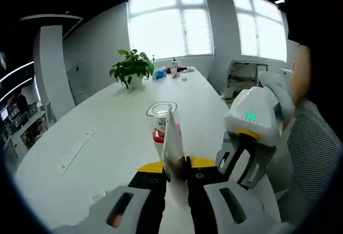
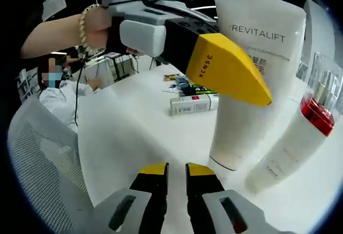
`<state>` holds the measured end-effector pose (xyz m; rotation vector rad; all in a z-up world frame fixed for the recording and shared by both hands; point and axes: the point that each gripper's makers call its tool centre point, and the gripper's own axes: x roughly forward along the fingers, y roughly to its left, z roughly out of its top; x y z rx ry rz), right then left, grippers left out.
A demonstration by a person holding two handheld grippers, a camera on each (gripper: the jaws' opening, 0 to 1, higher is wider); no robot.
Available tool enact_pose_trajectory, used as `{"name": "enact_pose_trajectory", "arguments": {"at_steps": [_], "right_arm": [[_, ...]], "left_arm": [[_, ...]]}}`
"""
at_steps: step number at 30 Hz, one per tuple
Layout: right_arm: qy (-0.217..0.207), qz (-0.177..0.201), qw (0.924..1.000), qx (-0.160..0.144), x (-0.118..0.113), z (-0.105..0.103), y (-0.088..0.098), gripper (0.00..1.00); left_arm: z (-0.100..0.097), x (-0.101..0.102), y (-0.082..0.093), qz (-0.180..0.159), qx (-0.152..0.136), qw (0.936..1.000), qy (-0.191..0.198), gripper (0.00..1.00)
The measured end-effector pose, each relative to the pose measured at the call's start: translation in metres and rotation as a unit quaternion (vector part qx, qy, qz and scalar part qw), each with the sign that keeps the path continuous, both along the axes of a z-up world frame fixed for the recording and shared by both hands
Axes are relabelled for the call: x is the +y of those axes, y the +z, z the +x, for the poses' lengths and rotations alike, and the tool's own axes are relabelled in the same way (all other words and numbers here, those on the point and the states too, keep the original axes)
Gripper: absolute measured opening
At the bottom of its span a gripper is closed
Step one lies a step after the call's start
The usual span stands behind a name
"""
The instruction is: Arrange the skincare products in the storage area until every visible bottle or jar stands upright without overlapping.
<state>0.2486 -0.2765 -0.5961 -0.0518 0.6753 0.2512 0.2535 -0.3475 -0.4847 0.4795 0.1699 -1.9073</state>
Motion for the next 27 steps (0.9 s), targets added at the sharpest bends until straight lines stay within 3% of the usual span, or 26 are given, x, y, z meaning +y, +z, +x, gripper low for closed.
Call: {"name": "enact_pose_trajectory", "arguments": {"at_steps": [11, 27], "right_arm": [[-0.022, -0.022, 0.9994, 0.014, -0.024, 0.008, -0.012, 0.06], [-0.025, -0.024, 0.9993, 0.017, -0.031, 0.011, -0.011, 0.08]], "left_arm": [[0.005, -0.011, 0.001, -0.006, -0.002, 0.9999, -0.009, 0.12], [0.009, -0.016, 0.001, -0.003, 0.006, 0.9999, -0.008, 0.13]]}}
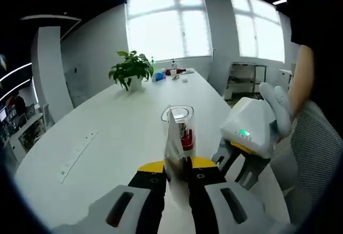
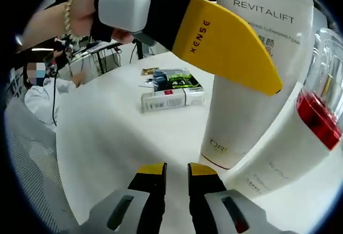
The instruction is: Arrange the skincare products in the storage area until every visible bottle or jar stands upright without overlapping.
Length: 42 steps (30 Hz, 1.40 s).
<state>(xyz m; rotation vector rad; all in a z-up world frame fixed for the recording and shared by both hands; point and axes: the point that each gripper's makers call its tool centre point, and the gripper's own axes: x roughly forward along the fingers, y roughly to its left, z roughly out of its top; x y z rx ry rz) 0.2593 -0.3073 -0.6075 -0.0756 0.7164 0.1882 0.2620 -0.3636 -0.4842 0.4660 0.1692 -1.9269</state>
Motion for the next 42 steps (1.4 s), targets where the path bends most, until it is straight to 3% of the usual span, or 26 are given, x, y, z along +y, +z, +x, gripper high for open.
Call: {"name": "enact_pose_trajectory", "arguments": {"at_steps": [3, 6, 13, 20, 22, 25, 31, 39, 42], "right_arm": [[0.001, -0.002, 1.0, 0.003, 0.0, -0.002, 0.0, 0.08], [-0.001, -0.001, 1.0, 0.006, -0.001, -0.005, 0.0, 0.08], [-0.002, -0.005, 0.9999, 0.011, -0.001, -0.014, 0.003, 0.08], [-0.015, 0.003, 0.9999, 0.002, -0.001, -0.023, 0.012, 0.18], [-0.013, 0.004, 0.9999, -0.001, 0.001, -0.027, 0.014, 0.19], [-0.012, 0.006, 0.9999, -0.004, 0.006, -0.033, 0.018, 0.23], [-0.016, 0.008, 0.9998, -0.009, 0.008, -0.049, 0.033, 0.33], [-0.04, -0.016, 0.9984, -0.038, -0.023, -0.068, 0.058, 0.45], [-0.05, -0.017, 0.9975, -0.046, -0.032, -0.076, 0.068, 0.49]], "left_arm": [[0.003, 0.001, -0.004, 0.007, 0.002, 0.9999, 0.007, 0.15], [0.005, 0.003, -0.01, 0.016, -0.005, 0.9998, 0.012, 0.24], [0.009, 0.009, -0.009, 0.016, 0.014, 0.9994, 0.029, 0.3], [0.013, 0.028, -0.007, 0.023, 0.051, 0.996, 0.07, 0.49], [0.013, 0.032, -0.007, 0.024, 0.055, 0.9952, 0.077, 0.5], [0.012, 0.046, -0.001, 0.023, 0.062, 0.9933, 0.095, 0.51], [0.011, 0.076, 0.007, 0.021, 0.075, 0.9884, 0.13, 0.64], [-0.001, 0.118, 0.025, 0.007, 0.089, 0.9808, 0.174, 0.7], [-0.006, 0.134, 0.024, 0.01, 0.092, 0.9777, 0.189, 0.73]]}}
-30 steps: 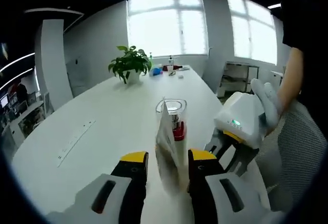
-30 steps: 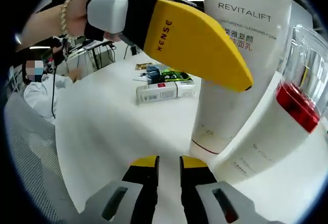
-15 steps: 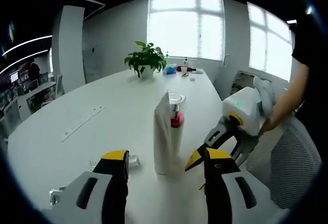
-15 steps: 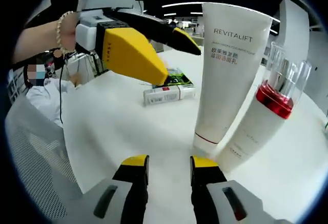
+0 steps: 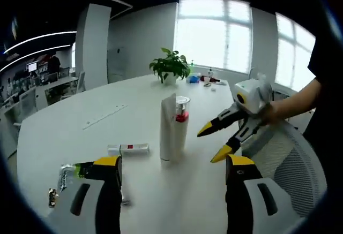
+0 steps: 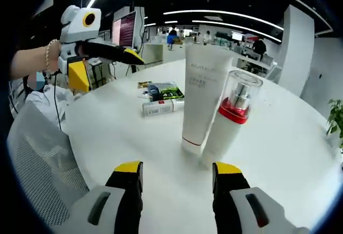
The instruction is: Arrange the skincare products in the storage area until every visible bottle or jar stands upright without overlapping.
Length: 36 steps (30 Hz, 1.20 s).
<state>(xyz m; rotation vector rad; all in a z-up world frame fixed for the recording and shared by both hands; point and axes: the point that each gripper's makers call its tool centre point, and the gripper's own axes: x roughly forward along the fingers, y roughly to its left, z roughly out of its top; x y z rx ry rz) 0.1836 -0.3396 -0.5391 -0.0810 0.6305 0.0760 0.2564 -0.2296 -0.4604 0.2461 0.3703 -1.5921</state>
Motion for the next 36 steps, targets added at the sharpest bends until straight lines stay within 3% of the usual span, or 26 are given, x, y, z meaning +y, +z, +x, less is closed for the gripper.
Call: {"name": "enact_pose_trajectory", "arguments": {"at_steps": [7, 11, 14, 17, 22, 31, 36], "right_arm": [[0.005, -0.02, 0.9997, -0.011, -0.012, -0.018, 0.018, 0.63], [0.0, -0.016, 0.9998, -0.01, -0.017, -0.029, 0.015, 0.68], [0.004, -0.009, 0.9999, -0.007, -0.016, -0.036, 0.012, 0.72], [0.019, -0.002, 0.9998, -0.01, -0.014, -0.041, 0.009, 0.8], [0.019, 0.026, 0.9993, -0.018, -0.009, -0.051, 0.014, 0.86], [0.026, 0.049, 0.9977, -0.04, -0.002, -0.06, 0.036, 0.89], [0.016, 0.075, 0.995, -0.063, 0.0, -0.062, 0.043, 0.92]], "left_arm": [[-0.007, 0.035, -0.011, 0.015, 0.016, 0.9992, 0.034, 0.81], [-0.009, 0.049, -0.013, 0.016, 0.018, 0.9978, 0.061, 0.84], [-0.012, 0.06, -0.009, 0.007, 0.038, 0.9954, 0.087, 0.85], [-0.011, 0.068, -0.008, 0.011, 0.034, 0.993, 0.112, 0.88], [0.0, 0.09, -0.009, 0.022, 0.022, 0.981, 0.192, 0.98], [-0.009, 0.118, -0.01, 0.049, 0.022, 0.9685, 0.243, 0.99], [-0.02, 0.122, -0.006, 0.043, 0.02, 0.9642, 0.261, 0.99]]}}
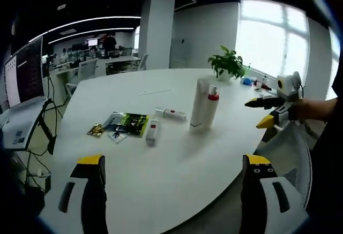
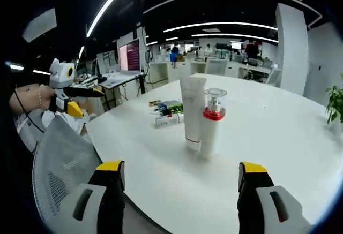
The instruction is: Arrange the skincare products in the storage area until every visible bottle or jar stands upright without overlapping.
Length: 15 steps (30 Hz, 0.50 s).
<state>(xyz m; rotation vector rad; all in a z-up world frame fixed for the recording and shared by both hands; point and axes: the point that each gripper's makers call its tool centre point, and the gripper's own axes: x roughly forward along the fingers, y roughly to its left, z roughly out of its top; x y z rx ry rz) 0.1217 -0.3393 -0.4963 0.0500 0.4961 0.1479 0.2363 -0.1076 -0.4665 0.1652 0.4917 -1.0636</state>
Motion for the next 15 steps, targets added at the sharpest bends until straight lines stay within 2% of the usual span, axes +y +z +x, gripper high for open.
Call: {"name": "enact_pose_trajectory", "arguments": {"at_steps": [4, 8, 12, 15], "right_arm": [[0.002, 0.008, 0.9999, 0.007, 0.007, -0.003, -0.005, 0.99], [0.025, 0.006, 0.9994, 0.024, 0.013, -0.009, -0.011, 0.99], [0.031, 0.015, 0.9993, 0.016, 0.014, -0.011, -0.011, 0.99], [0.032, 0.022, 0.999, 0.021, 0.016, -0.011, -0.012, 0.99]], "left_arm": [[-0.009, -0.001, -0.005, 0.008, -0.001, 0.9999, 0.009, 0.98], [-0.012, -0.005, -0.009, 0.006, -0.002, 0.9999, 0.014, 0.98], [-0.013, -0.01, -0.007, 0.005, -0.004, 0.9999, 0.016, 0.98], [-0.014, -0.013, -0.006, 0.002, -0.004, 0.9998, 0.019, 0.98]]}}
